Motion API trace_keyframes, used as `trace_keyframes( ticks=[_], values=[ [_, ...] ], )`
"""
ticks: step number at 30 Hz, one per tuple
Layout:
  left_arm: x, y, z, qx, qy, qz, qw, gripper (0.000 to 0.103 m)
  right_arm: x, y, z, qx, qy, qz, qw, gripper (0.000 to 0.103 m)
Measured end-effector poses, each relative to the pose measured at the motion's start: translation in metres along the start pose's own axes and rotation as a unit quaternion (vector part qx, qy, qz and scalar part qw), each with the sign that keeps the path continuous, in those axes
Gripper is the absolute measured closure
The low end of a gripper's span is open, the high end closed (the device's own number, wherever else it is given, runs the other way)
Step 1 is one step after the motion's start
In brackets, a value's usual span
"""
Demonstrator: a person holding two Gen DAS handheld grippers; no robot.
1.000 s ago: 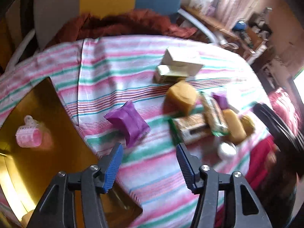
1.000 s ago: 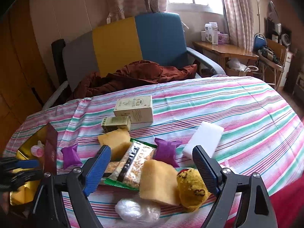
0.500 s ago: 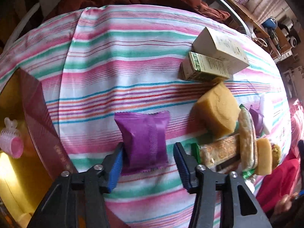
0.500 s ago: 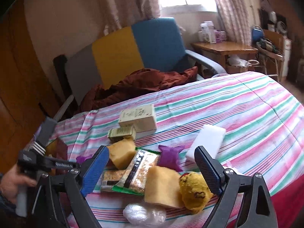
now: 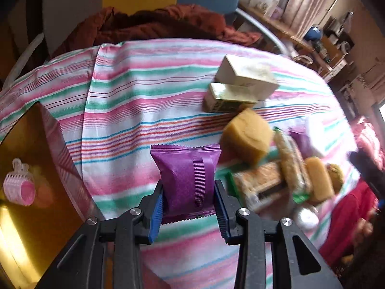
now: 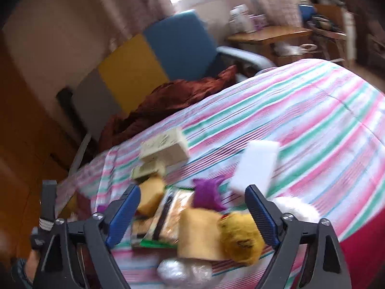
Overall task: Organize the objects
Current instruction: 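Grasp the plastic-wrapped white ball with the right tool while the left tool holds the packet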
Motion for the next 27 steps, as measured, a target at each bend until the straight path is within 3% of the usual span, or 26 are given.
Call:
trace_keyframes(
  ticks=[5, 11, 17, 20, 24, 27],
  values=[
    [-0.007, -0.023, 0.028, 0.021, -0.029, -0.003, 0.9994, 0.065, -0.031, -0.017, -0.021, -0.048, -0.037, 0.092, 0.994, 0.038],
    [-0.004, -0.036, 0.044, 0.05, -0.043, -0.027, 0.9975, 0.065, -0.009, -0.022, -0.011, -0.07, -0.018, 0.041, 0.997, 0.038],
    [-0.008, -0.057, 0.054, 0.063, -0.07, -0.017, 0.9954, 0.065, -0.037, -0.066, -0.008, -0.157, -0.028, 0.133, 0.978, 0.038],
    [-0.014, -0.069, 0.059, 0.067, -0.08, -0.008, 0.9945, 0.065, -0.032, -0.078, -0.024, -0.177, -0.055, 0.097, 0.978, 0.038],
    [-0.027, -0.084, 0.068, 0.075, -0.083, 0.005, 0.9937, 0.065, -0.016, -0.08, -0.04, -0.18, -0.04, 0.018, 0.983, 0.019],
    [-0.04, -0.095, 0.073, 0.083, -0.083, 0.02, 0.9929, 0.065, -0.015, -0.085, -0.049, -0.19, -0.044, 0.01, 0.981, 0.023]
  ],
)
Point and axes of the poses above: each gripper's, at about its wrist camera, not at the fingertips, and z roughly against the way its jaws point, x to its right, y to its top, the point moved 5 cm from there along -z, roughly the way its jaws point, and after that the axes turned 10 degrees about -x, right-handed, at the moved point
